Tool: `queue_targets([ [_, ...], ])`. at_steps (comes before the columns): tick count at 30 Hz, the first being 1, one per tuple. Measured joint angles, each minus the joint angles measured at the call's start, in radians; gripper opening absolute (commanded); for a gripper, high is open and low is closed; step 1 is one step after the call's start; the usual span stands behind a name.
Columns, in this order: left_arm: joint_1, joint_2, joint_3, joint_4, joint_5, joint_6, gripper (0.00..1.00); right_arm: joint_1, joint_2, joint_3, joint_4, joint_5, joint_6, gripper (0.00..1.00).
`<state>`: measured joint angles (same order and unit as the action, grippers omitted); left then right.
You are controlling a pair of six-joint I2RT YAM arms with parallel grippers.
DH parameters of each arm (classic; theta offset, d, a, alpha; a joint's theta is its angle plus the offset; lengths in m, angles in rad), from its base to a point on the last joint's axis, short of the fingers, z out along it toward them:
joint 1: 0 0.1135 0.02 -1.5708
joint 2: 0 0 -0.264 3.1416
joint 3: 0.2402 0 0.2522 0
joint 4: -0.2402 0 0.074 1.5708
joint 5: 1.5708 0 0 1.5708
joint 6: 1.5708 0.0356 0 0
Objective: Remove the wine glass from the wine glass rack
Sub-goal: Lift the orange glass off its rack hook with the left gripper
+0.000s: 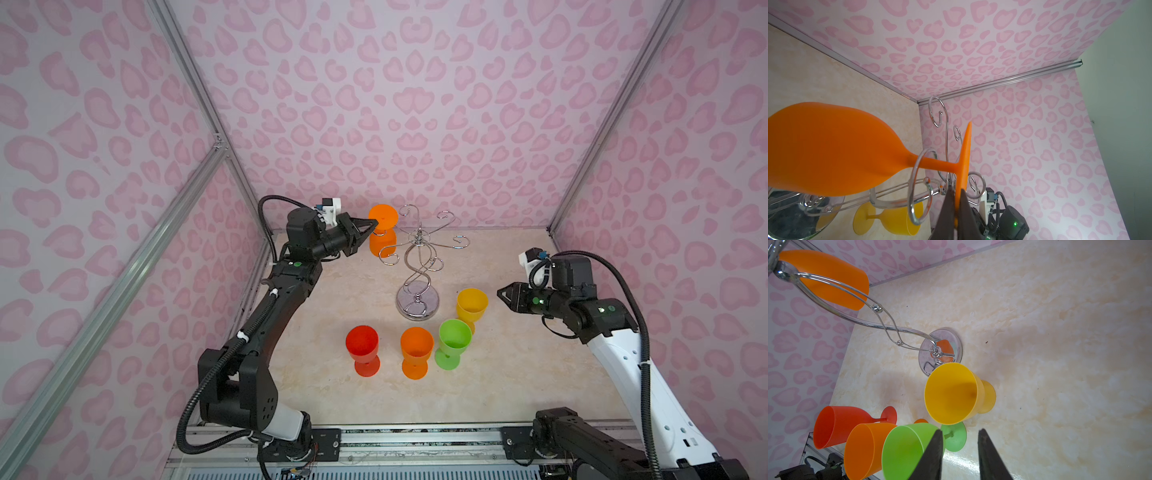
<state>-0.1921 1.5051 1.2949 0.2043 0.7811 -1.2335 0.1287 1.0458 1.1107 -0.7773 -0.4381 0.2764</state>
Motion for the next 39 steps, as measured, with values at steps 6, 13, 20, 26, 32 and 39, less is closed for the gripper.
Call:
queue_targets([
  [6, -0.026, -0.002, -0.003, 0.008, 0.005, 0.000, 0.03, -0.003, 0.006, 0.000, 0.001, -0.006, 0.000, 0.30],
  [13, -0.029, -0.080, -0.084, 0.008, 0.007, 0.002, 0.03, -0.005, 0.012, -0.003, 0.006, -0.007, 0.000, 0.30],
  [20, -0.023, -0.163, -0.153, -0.001, 0.008, 0.008, 0.03, -0.005, 0.013, -0.003, 0.008, -0.015, 0.000, 0.30],
  [26, 0.000, -0.221, -0.200, -0.024, 0.012, 0.012, 0.03, -0.005, 0.010, -0.003, 0.008, -0.023, 0.000, 0.30],
  [32, 0.048, -0.314, -0.256, -0.082, 0.021, 0.016, 0.03, -0.006, 0.006, -0.003, 0.008, -0.026, 0.000, 0.30],
  [39, 0.113, -0.519, -0.292, -0.217, 0.035, 0.064, 0.03, -0.007, 0.006, 0.007, 0.008, -0.025, 0.000, 0.30],
])
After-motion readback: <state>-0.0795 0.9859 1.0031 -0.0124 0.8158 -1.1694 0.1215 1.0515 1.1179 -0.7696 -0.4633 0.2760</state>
